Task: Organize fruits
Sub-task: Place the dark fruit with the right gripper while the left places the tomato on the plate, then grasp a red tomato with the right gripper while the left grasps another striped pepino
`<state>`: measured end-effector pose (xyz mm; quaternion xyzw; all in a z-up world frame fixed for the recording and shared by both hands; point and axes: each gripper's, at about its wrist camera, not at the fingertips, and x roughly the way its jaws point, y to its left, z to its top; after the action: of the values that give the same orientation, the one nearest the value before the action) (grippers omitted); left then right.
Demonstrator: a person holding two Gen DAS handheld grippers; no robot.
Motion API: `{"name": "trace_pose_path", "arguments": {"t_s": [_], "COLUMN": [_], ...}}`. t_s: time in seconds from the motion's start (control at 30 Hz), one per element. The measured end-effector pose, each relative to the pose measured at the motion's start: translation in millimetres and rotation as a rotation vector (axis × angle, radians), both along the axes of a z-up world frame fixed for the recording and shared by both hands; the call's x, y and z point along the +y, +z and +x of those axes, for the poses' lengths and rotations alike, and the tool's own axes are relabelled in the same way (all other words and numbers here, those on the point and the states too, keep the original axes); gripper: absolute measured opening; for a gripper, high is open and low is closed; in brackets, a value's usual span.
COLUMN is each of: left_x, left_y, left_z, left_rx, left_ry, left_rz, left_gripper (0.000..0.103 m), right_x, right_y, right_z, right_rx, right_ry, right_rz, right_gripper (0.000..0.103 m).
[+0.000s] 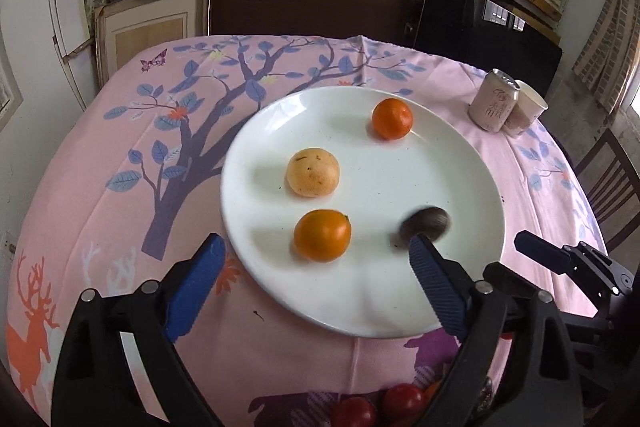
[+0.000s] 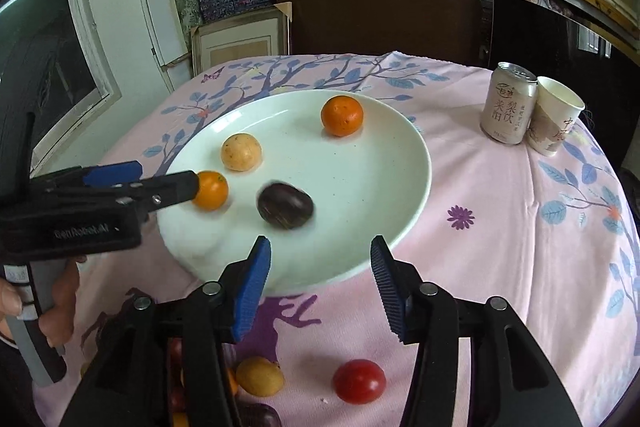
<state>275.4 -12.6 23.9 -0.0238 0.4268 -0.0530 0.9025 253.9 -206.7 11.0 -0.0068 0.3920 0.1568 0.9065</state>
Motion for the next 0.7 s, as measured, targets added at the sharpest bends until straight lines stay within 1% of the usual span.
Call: {"name": "trace_pose_path", "arguments": {"t_s": [0.07,0.2,0.3,0.37,0.57,0.7], "left_x": [3.8,14.6,23.8,28.8,41.2,47.4], "left_y": [3.6,4.6,1.8,-2.0,-12.8,-18.2], "left_z": [-10.7,-36.3,-58.8,-72.8,-111.3,-129.8], "left_rx": [-0.003,0.003,-0.001,0.008,0.017,0.03], "left_ry": [-0.007,-0.01,-0.008,-0.005,-0.017,-0.027], "left_rz": [-0.003,-0.014,-0.013,0.003,0.02,0.012], "left_gripper": [0.091,0.092,0.093,0.093,0.094,0.094], "right_x": [-7.8,-20.5,-28.3,-31.8,-28.1,-23.0], "right_y": [2.0,6.0,6.4,4.1,-9.1,-20.7], "right_z": [-14.2,-48.1,-73.9,-89.0,-118.5,-122.7], "right_rx": [0.002,-0.007,-0.007,0.003,0.036,0.059], "right_ry": [0.007,0.027,0.045,0.052,0.09,0.093], "right_rz": [0.003,-0.008,-0.015,-0.022,-0.063,-0.086], "right_gripper": [0.053,0.057,0.058,0.058,0.058,0.058]}}
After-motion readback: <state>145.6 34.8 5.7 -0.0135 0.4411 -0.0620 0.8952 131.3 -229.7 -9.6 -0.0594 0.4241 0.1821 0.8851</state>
